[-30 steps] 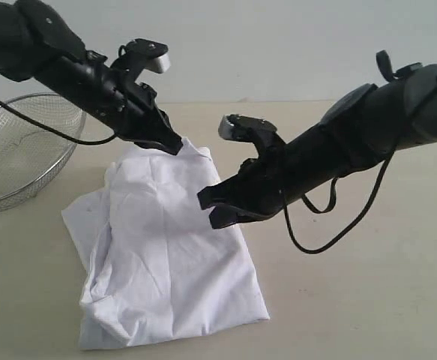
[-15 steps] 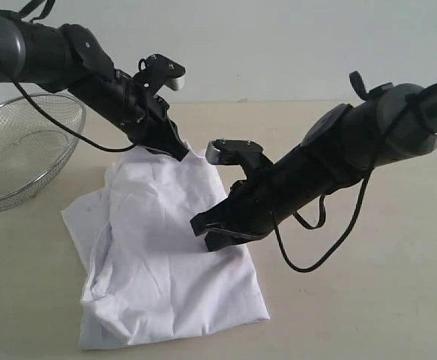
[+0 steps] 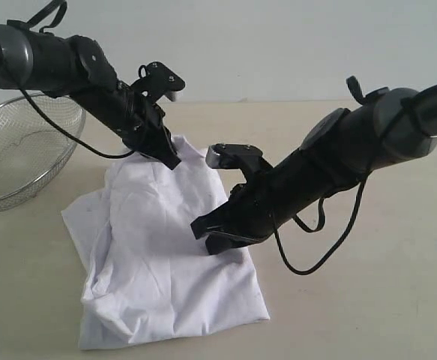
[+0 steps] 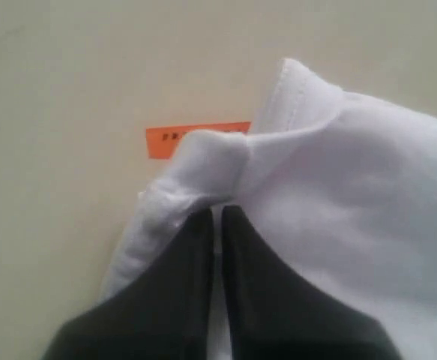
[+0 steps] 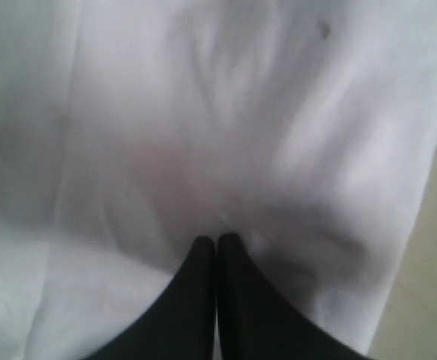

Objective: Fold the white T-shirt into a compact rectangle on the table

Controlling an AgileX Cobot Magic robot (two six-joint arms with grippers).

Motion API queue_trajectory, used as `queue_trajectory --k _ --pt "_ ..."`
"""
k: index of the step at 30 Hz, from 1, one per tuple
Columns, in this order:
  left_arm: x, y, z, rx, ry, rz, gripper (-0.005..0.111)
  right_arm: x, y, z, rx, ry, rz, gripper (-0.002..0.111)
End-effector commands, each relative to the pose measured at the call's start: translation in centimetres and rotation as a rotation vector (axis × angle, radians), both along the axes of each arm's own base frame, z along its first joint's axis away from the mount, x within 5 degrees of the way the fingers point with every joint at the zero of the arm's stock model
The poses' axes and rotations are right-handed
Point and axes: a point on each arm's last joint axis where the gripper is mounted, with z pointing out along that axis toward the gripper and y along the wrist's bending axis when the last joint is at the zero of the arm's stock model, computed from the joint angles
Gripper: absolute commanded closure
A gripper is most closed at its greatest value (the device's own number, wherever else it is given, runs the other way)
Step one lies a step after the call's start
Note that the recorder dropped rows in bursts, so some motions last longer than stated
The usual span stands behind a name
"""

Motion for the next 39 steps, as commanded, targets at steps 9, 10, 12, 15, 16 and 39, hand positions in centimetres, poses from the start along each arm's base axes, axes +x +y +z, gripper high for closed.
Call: queue_trajectory --k 9,10,12,15,16,39 --pt "2.9 1.9 -0.5 0.034 -0.066 0.108 0.102 -0.1 -0.1 -0.3 -0.009 0.005 0.018 0.108" --pt "3.1 2.1 -0.3 0.028 -0.081 0.119 0.102 -0.1 -0.1 -0.3 -0.009 0.005 0.018 0.108" --pt "3.5 2.5 0.0 0.023 -0.1 0.132 0.102 -0.1 -0.1 -0.3 -0.012 0.002 0.017 0.108" --pt "3.9 2.9 0.5 0.015 -0.111 0.151 0.102 -0.1 -0.1 -0.3 -0.011 0.004 0.019 0.108" --pt "3.9 3.1 0.5 0.015 -0.108 0.153 0.102 -0.1 -0.1 -0.3 -0.011 0.004 0.019 0.108" --pt "1.3 0.5 4.3 -0.126 0.136 -0.031 0.102 0.1 -0.2 -0.4 -0.022 -0.013 0.01 0.108"
